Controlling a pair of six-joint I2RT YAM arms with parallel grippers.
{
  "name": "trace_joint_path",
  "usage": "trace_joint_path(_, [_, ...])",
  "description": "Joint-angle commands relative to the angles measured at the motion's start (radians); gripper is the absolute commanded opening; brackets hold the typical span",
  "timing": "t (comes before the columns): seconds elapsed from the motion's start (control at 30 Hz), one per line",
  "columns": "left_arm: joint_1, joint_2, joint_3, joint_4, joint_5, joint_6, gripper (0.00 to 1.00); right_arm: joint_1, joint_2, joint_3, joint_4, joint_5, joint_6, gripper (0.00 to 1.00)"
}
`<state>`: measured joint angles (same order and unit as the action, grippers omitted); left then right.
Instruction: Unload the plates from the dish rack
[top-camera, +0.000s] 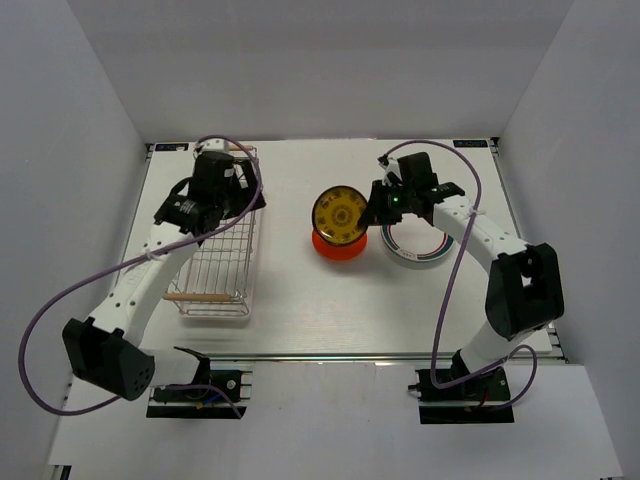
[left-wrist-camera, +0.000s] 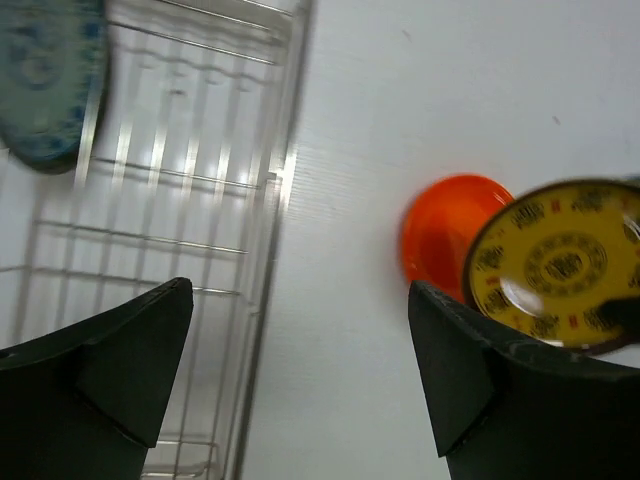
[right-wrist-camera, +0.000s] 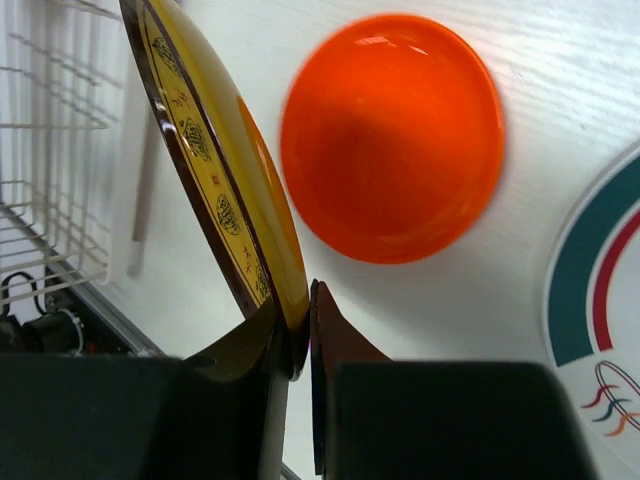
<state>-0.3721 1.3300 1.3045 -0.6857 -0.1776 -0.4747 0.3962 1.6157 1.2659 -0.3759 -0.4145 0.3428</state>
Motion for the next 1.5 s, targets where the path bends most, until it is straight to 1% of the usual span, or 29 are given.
trace_joint_path(0.0, [0.012, -0.089, 0.032, -0.115, -0.293, -0.099, 0.98, -0.01, 0.03, 0.027, -0.028, 0.042, 0.028, 0.0])
trace_joint_path(0.1, [0.012, -0.101, 0.018, -0.153, -0.373, -0.145, 0.98, -0.014, 0.078, 0.041, -0.023, 0.046, 0.045, 0.0])
trace_joint_path(0.23, [0.012, -0.095, 0.009, -0.156, -0.362, -0.154, 0.98, -0.011, 0.16, 0.066, -0.024, 0.059, 0.07, 0.0])
trace_joint_path(0.47, [0.012, -0.08, 0.007, -0.164, -0.361, -0.145, 0.98, -0.013, 0.237, 0.099, -0.034, 0.091, 0.088, 0.0])
trace_joint_path(0.57, [0.012, -0.068, 0.009, -0.167, -0.367, -0.147, 0.98, -0.014, 0.257, 0.115, -0.038, 0.088, 0.094, 0.07])
trace_joint_path(0.67, [0.012, -0.054, 0.015, -0.173, -0.369, -0.142, 0.98, -0.013, 0.274, 0.125, -0.047, 0.094, 0.094, 0.09])
trace_joint_path(0.7, [0.012, -0.046, 0.015, -0.178, -0.37, -0.142, 0.98, -0.014, 0.279, 0.125, -0.052, 0.094, 0.094, 0.16])
trace_joint_path(0.73, [0.012, -0.045, 0.018, -0.179, -0.37, -0.142, 0.98, -0.014, 0.28, 0.125, -0.054, 0.098, 0.096, 0.19])
trace_joint_path(0.77, [0.012, -0.043, 0.019, -0.179, -0.37, -0.142, 0.98, -0.013, 0.282, 0.125, -0.055, 0.1, 0.096, 0.21])
trace_joint_path(0.8, [0.012, -0.041, 0.022, -0.181, -0.367, -0.142, 0.98, -0.013, 0.285, 0.125, -0.063, 0.102, 0.093, 0.25])
trace_joint_path(0.87, [0.012, -0.035, 0.03, -0.186, -0.355, -0.14, 0.98, -0.017, 0.288, 0.13, -0.067, 0.112, 0.091, 0.3])
trace_joint_path(0.9, [0.012, -0.034, 0.032, -0.189, -0.352, -0.14, 0.98, -0.014, 0.289, 0.132, -0.07, 0.114, 0.087, 0.34])
trace_joint_path(0.97, [0.012, -0.035, 0.03, -0.187, -0.353, -0.142, 0.98, -0.014, 0.293, 0.136, -0.08, 0.115, 0.085, 0.37])
trace_joint_path(1.03, [0.012, -0.037, 0.03, -0.19, -0.355, -0.143, 0.98, -0.014, 0.296, 0.138, -0.089, 0.115, 0.084, 0.44])
trace_joint_path(1.07, [0.012, -0.038, 0.032, -0.192, -0.358, -0.142, 0.98, -0.014, 0.296, 0.139, -0.09, 0.115, 0.079, 0.87])
trace_joint_path(1.1, [0.012, -0.04, 0.033, -0.195, -0.361, -0.145, 0.98, -0.014, 0.296, 0.141, -0.095, 0.117, 0.078, 0.89])
trace_joint_path(1.37, [0.021, -0.015, 0.041, -0.198, -0.37, -0.15, 0.98, -0.01, 0.25, 0.125, -0.126, 0.112, 0.053, 0.89])
trace_joint_path(1.47, [0.021, 0.008, 0.058, -0.198, -0.401, -0.147, 0.98, -0.011, 0.211, 0.109, -0.117, 0.114, 0.041, 0.89])
